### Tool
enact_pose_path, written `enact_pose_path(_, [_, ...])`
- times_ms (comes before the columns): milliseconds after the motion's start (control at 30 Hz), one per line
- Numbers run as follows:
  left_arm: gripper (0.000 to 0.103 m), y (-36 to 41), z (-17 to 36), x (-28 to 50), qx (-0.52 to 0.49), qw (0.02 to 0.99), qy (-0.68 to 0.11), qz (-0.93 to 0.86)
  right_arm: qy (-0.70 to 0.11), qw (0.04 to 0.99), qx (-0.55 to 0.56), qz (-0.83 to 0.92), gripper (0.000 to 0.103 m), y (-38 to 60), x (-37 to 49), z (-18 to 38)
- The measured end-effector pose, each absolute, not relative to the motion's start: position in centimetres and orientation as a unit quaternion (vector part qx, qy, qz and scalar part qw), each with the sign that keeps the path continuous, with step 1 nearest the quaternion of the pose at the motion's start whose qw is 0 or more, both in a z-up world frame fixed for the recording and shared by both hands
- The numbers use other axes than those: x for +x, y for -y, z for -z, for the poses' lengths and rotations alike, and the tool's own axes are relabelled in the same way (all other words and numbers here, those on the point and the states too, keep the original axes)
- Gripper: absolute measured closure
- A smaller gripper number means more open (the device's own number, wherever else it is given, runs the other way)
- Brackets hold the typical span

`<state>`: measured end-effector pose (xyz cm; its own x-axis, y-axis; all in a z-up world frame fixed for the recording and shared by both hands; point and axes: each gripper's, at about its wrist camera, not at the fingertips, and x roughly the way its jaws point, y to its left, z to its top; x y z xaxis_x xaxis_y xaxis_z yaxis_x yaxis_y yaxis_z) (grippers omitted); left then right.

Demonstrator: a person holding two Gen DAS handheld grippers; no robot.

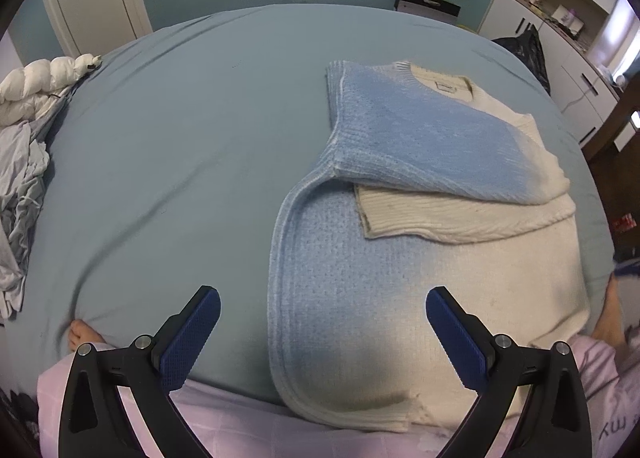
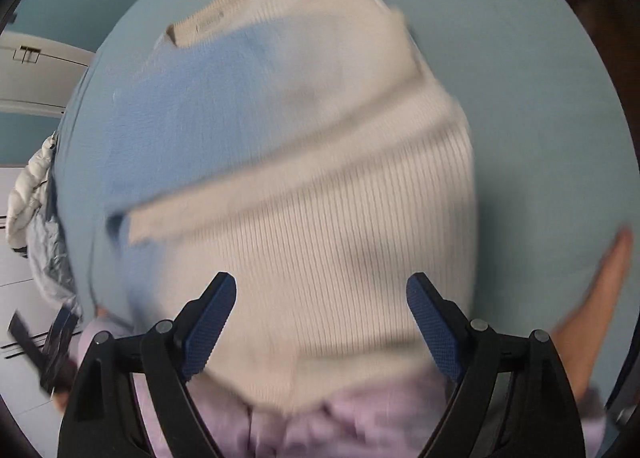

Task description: Fold small clothes

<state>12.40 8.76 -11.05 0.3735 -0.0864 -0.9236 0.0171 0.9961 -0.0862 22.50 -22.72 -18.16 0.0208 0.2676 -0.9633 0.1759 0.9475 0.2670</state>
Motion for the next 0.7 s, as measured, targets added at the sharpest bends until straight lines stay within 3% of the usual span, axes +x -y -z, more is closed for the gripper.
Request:
enact_pose_path(200, [0.000,-8.1,11.0,12.0,-0.020,0.829,-0.558,0.039,-0.778,0.545,0.308,-0.061,0.018,21.1,16.5,26.5])
enact_pose_path(400, [0.000,-8.0,11.3,11.9,-0.018,0.826,-0.562,0.045,-0.811,0.464,0.351,-0.062,0.018,17.5,14.2,30.2])
enact_pose_path(633, [0.000,-7.3,11.8,11.6,-0.012,0.818,-0.571,0.065,-0.797,0.460,0.391,-0.005,0.019,19.9,14.3,31.3])
enact_pose_path(700, [0.000,-7.1,11.9,11.5,-0.009,0.816,-0.574,0.071,-0.798,0.450,0.401,0.003,0.025,20.3,13.8,32.2])
